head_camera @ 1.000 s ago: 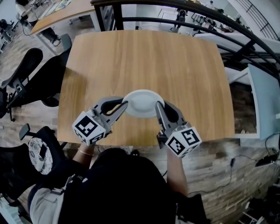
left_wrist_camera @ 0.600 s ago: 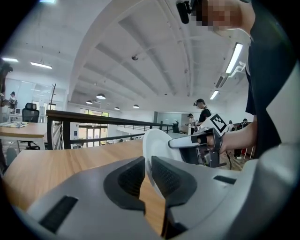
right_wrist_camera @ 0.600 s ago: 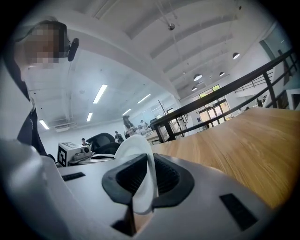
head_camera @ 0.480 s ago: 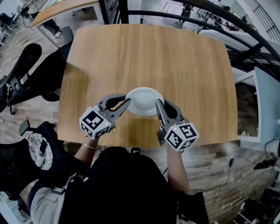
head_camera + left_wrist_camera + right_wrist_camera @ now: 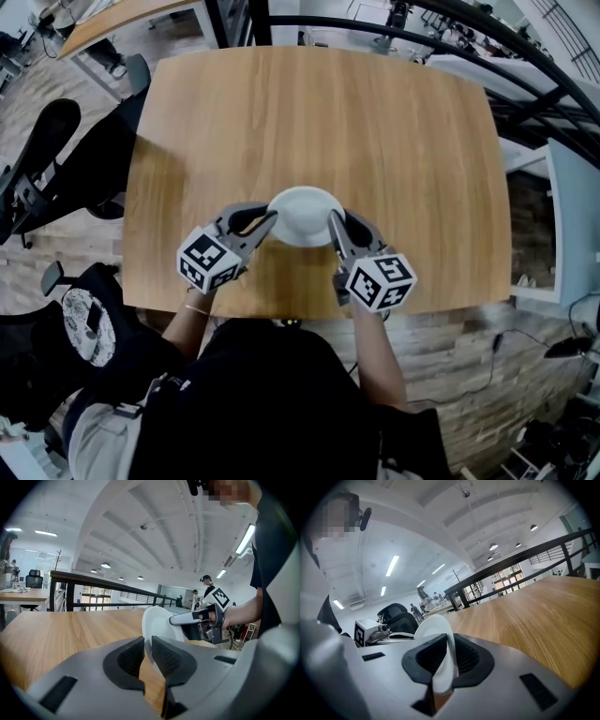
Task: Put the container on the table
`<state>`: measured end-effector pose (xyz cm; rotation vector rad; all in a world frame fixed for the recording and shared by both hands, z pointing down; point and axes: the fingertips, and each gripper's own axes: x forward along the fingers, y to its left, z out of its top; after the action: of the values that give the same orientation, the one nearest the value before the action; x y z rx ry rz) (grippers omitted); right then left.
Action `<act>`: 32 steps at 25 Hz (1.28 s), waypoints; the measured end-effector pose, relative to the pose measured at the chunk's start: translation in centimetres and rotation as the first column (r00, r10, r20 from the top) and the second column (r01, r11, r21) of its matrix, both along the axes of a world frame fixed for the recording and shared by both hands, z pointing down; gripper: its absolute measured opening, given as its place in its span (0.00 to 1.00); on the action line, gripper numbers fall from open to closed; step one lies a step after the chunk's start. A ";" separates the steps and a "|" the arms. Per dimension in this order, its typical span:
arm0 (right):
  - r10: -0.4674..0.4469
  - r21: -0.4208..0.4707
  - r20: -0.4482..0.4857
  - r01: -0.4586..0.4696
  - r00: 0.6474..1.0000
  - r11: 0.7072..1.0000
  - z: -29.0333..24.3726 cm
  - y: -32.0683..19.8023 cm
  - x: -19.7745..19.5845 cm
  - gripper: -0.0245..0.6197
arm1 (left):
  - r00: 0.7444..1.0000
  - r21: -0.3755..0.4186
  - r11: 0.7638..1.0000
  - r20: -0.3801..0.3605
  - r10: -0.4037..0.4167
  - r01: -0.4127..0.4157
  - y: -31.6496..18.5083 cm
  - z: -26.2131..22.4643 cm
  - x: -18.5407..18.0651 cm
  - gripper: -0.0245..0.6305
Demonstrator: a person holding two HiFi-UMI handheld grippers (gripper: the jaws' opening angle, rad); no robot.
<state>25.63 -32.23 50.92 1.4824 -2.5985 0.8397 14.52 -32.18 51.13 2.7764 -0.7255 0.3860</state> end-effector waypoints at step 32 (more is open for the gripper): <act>0.012 -0.222 -0.076 -0.029 0.997 0.975 7.9 -2.8 0.7 0.11 | 0.982 -0.100 0.995 0.187 0.031 -0.012 -2.8 7.4 0.9 0.20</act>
<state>26.34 -35.00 58.82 1.4502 -2.3497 1.0199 15.46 -34.97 58.57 2.6810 -0.6980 0.6785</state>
